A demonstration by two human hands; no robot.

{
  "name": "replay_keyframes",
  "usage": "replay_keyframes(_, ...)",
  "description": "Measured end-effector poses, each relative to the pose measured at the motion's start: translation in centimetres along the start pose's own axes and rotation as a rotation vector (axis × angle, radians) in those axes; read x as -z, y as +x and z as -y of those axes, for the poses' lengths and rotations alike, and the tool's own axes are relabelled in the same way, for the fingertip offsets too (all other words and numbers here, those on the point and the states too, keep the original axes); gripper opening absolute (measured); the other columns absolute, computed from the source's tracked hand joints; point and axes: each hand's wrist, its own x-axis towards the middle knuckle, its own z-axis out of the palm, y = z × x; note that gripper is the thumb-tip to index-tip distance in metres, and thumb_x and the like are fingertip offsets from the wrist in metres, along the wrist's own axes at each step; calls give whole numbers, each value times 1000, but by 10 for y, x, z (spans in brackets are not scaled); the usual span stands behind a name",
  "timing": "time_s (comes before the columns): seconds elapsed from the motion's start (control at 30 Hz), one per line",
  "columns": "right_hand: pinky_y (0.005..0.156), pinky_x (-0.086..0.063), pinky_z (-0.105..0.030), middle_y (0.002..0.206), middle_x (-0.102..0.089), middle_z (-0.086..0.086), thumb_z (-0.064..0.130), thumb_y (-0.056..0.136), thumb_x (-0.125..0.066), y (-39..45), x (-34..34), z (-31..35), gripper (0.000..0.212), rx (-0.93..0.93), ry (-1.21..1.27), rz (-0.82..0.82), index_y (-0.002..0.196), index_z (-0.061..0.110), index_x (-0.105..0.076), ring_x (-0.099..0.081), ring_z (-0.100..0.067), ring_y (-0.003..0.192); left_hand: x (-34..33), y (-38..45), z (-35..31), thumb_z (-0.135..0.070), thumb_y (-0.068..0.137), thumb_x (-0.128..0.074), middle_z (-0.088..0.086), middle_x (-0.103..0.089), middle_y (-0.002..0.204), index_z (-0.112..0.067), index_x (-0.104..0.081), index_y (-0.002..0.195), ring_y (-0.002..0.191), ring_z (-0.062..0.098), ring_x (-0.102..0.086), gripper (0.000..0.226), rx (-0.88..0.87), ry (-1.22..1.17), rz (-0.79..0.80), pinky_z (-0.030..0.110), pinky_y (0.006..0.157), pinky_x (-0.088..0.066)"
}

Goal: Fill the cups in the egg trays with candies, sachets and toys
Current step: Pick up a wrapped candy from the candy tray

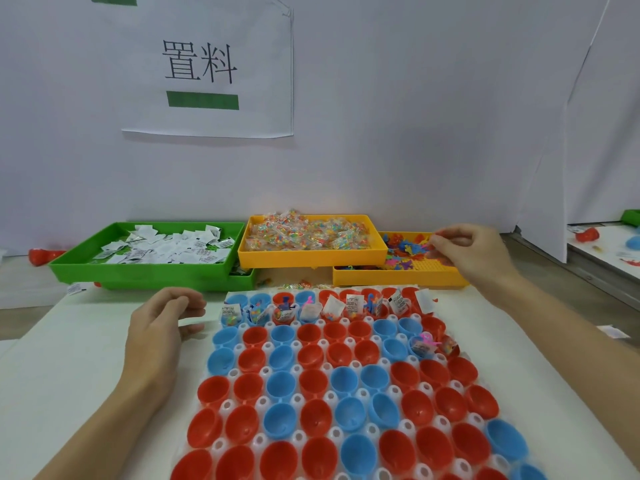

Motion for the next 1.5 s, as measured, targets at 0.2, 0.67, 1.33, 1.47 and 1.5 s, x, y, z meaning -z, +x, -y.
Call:
replay_keyframes(0.2, 64, -53, -15, 80, -75, 9, 12, 90, -70, -72, 0, 32, 14, 162, 61, 175, 89, 26, -75, -71, -7, 76, 0, -2, -2, 0, 98, -38, 15, -65, 90, -9, -66, 83, 87, 26, -61, 33, -7, 26, 19, 39, 70, -48)
replay_keyframes(0.67, 72, -49, -11, 81, -71, 27, 14, 83, -79, -102, -7, 46, 31, 359, -227, 428, 70, 42, -71, -66, 5, 79, -2, -6, -9, -1, 99, -42, 15, -65, 91, -23, -57, 92, 85, 23, -61, 28, -14, 21, 19, 36, 68, -47)
replay_keyframes(1.33, 66, -41, 1, 76, -67, 27, 14, 84, -78, -101, -12, 40, 15, 401, -306, 463, 86, 29, -80, -61, 13, 84, -2, -6, -9, -1, 99, -42, 16, -66, 94, -25, -55, 94, 89, 25, -62, 29, -19, 56, 25, 38, 70, -48)
replay_keyframes(1.47, 67, -40, 3, 76, -62, 31, 16, 85, -77, -100, -13, 39, 14, 406, -341, 459, 89, 29, -81, -58, 17, 87, -2, -6, -9, 0, 99, -42, 16, -66, 94, -25, -55, 94, 88, 25, -62, 28, -19, 57, 23, 37, 70, -48)
replay_keyframes(1.5, 67, -40, 3, 75, -61, 32, 16, 85, -77, -100, -13, 39, 13, 406, -343, 459, 89, 28, -81, -58, 17, 88, -2, -6, -8, 0, 99, -42, 16, -66, 94, -24, -55, 94, 88, 25, -62, 28, -20, 59, 20, 37, 70, -48)
